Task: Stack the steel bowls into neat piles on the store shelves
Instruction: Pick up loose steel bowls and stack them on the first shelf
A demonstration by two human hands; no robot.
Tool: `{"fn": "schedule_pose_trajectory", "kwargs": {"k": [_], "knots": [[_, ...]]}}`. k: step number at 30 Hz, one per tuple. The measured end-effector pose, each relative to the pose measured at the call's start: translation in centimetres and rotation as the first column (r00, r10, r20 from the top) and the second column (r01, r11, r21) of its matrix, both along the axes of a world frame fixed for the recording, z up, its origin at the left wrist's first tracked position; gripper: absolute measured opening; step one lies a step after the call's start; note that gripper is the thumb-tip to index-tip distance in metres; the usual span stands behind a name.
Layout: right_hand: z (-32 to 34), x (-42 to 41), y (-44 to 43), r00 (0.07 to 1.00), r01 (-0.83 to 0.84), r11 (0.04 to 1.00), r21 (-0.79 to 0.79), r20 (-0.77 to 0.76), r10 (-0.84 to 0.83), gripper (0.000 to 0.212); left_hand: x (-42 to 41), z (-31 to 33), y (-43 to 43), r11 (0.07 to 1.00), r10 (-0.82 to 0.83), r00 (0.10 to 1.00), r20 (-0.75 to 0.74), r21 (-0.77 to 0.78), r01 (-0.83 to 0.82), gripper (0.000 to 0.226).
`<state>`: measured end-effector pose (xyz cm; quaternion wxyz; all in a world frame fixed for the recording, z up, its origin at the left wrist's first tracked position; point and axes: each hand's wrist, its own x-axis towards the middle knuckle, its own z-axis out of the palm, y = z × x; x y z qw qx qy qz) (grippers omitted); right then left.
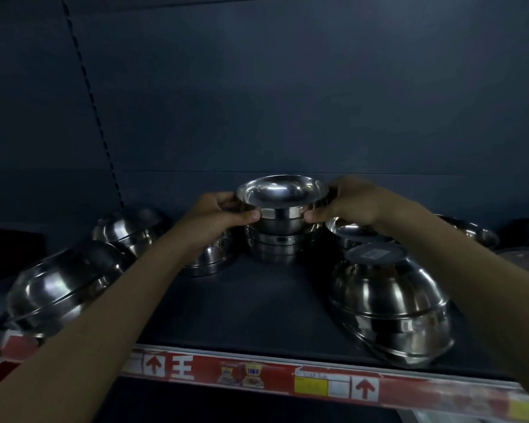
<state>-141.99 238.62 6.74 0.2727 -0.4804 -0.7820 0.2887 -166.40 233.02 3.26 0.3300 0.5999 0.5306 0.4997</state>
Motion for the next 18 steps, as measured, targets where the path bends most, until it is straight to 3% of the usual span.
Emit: {"fn": "schedule_pose_trajectory", "kwargs": {"k": [6,10,14,18], "knots": [[-1.0,0.0,2.0,0.999,0.018,0.999,-0.052,0.037,-0.016,0.029,0.1,-1.0,2.0,0.999,0.032,0.998,-0.046,0.013,-0.032,0.026],[-1.8,-0.2,2.9,0.995,0.044,0.998,-0.047,0.094,-0.040,0.034,0.3,-1.8,3.0,0.997,0.080,0.992,-0.095,-0.012,-0.082,0.033],[-2.4,-0.6,3.1,0.990,0.032,0.997,-0.070,0.142,-0.022,0.018,0.3,-3.2,3.6,0.994,0.093,0.984,-0.151,-0.035,-0.100,0.028],[-2.9,-1.0,2.8,0.986,0.014,0.994,-0.108,0.168,0.005,0.017,-0.1,-4.0,3.8,0.993,0.095,0.980,-0.177,-0.049,-0.105,0.026]]}}
